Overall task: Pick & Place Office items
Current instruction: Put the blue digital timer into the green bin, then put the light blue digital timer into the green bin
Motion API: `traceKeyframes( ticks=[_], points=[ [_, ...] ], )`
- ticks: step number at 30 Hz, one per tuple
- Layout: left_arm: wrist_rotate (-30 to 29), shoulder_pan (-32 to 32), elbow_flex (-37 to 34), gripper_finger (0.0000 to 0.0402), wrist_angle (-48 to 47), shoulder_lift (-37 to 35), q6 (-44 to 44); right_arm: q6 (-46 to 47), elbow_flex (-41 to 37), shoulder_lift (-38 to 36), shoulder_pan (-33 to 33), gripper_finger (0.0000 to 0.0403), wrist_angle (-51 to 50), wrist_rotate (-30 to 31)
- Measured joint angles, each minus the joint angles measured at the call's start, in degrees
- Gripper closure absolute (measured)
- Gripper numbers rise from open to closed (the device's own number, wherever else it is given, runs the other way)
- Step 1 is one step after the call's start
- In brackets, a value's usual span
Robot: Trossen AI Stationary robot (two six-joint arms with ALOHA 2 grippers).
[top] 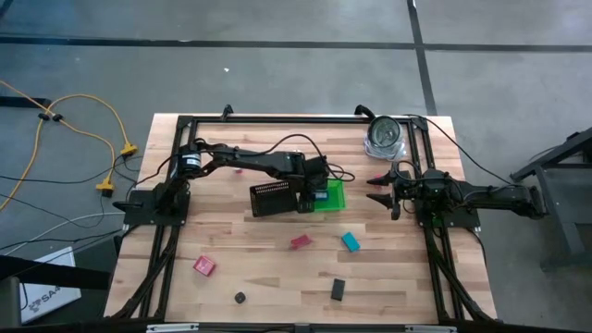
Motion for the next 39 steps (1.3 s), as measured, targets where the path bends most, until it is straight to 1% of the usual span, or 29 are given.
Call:
traceKeyframes(
  ticks=[3, 6, 19, 23, 27, 32, 36, 39],
  points=[
    [0.0, 0.0, 0.0, 0.0206, 0.0, 0.0, 0.0, 0.0, 0.0, 0.0, 0.0, 0.0196, 0.0, 0.0],
    [0.0, 0.0, 0.0, 0.02, 0.0, 0.0, -0.1, 0.0, 0.0, 0.0, 0.0, 0.0196, 0.0, 0.0],
    [0.0, 0.0, 0.0, 0.0198, 0.4, 0.0, -0.3, 0.0, 0.0, 0.0, 0.0, 0.0196, 0.0, 0.0],
    [1.8, 0.0, 0.2, 0.0198, 1.1, 0.0, -0.4, 0.0, 0.0, 0.0, 0.0, 0.0196, 0.0, 0.0],
    [2.3, 0.0, 1.8, 0.0198, 1.1, -0.1, 1.3, 0.0, 0.0, 0.0, 0.0, 0.0196, 0.0, 0.0],
    [2.4, -0.3, 4.8, 0.0198, -1.1, -0.1, 2.6, 0.0, 0.0, 0.0, 0.0, 0.0196, 0.0, 0.0],
    [2.3, -1.0, 7.3, 0.0198, -5.7, -0.8, 2.6, 0.0, 0.0, 0.0, 0.0, 0.0196, 0.0, 0.0],
    [0.3, -1.7, 7.7, 0.0198, -7.5, -2.8, 1.8, 0.0, 0.0, 0.0, 0.0, 0.0196, 0.0, 0.0]
  ],
)
